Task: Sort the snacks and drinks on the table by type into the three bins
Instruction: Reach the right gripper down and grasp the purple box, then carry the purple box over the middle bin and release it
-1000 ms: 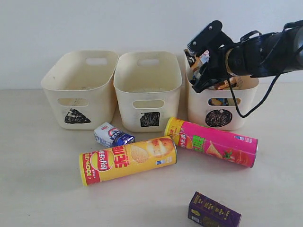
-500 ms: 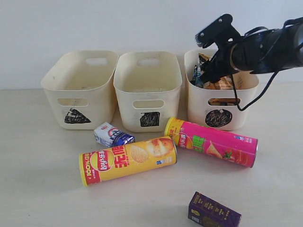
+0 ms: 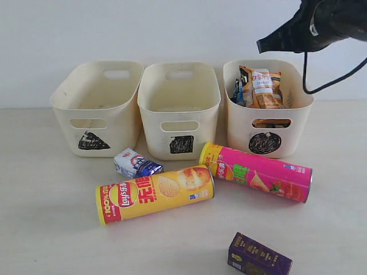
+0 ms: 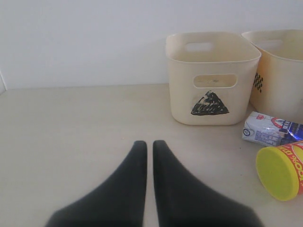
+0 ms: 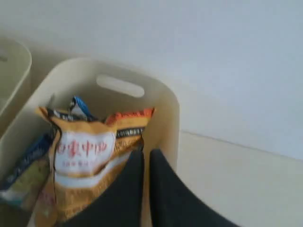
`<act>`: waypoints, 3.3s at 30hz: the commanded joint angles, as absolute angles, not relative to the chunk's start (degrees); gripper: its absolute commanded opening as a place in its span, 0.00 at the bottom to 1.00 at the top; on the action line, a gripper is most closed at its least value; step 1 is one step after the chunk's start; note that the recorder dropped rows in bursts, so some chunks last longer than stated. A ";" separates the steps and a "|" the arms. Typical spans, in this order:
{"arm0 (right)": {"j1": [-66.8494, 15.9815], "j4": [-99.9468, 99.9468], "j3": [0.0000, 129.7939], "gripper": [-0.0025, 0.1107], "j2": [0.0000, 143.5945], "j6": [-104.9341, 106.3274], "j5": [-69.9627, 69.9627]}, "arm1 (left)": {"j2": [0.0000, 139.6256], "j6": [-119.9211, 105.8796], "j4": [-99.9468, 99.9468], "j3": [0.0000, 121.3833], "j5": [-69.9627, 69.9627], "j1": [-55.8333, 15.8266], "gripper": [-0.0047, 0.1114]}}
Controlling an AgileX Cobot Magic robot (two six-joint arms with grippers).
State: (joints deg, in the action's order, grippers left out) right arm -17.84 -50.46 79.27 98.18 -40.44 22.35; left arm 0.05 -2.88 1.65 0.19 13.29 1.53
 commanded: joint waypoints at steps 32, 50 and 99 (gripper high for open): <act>-36.59 6.73 60.04 0.25 92.05 25.98 68.48 | 0.00 -2.72 2.30 0.00 12.96 1.53 0.07; -36.59 6.73 51.97 0.55 92.07 26.35 44.63 | 0.00 -2.72 2.30 0.00 12.96 1.53 0.07; -36.59 4.35 68.68 0.02 84.19 27.54 29.89 | 0.00 -2.72 2.30 0.00 12.96 1.53 0.07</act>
